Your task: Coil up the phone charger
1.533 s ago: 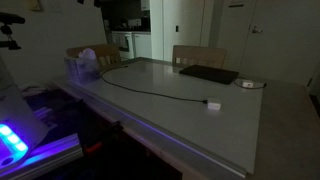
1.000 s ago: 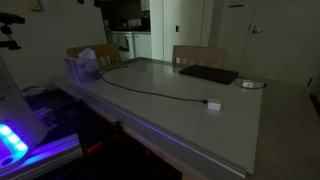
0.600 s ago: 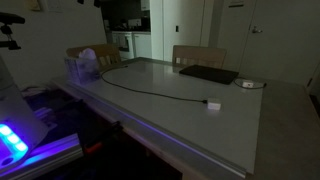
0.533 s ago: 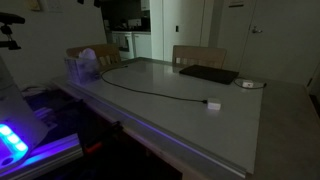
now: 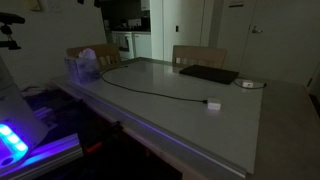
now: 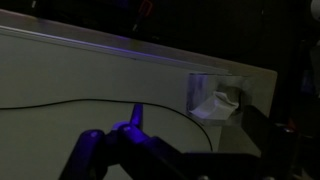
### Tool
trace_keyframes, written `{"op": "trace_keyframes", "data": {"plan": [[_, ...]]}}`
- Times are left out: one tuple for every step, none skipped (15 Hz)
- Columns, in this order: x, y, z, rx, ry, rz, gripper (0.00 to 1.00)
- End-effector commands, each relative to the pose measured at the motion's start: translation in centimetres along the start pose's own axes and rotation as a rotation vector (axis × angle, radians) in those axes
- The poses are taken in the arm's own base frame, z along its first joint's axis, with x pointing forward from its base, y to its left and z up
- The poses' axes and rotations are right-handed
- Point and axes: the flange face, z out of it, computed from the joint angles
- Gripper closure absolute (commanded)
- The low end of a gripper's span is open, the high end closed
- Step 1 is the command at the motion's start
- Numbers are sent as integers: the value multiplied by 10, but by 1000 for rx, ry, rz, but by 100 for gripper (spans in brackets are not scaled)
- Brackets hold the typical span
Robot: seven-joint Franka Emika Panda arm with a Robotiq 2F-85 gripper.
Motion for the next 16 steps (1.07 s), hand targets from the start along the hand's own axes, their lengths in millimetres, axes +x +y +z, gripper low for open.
{"op": "trace_keyframes", "data": {"plan": [[17, 14, -5, -6, -15, -18, 0], [24, 22, -8, -7, -19, -18, 0], [29, 31, -11, -7, -19, -12, 0], [35, 40, -14, -6, -15, -9, 0], [42, 52, -17, -3, -13, 1, 0], [49, 65, -20, -2, -5, 18, 0], [56, 77, -24, 0, 2, 32, 0], [64, 90, -25, -4, 9, 61, 0], [71, 103, -27, -11, 16, 97, 0], [79, 115, -29, -19, 26, 131, 0], [86, 128, -29, -17, 42, 155, 0], [92, 137, -30, -15, 56, 176, 0], [98, 148, -28, -8, 70, 210, 0], [102, 157, -27, -9, 82, 246, 0], [107, 166, -24, -6, 92, 275, 0], [110, 174, -21, -12, 104, 323, 0]]}}
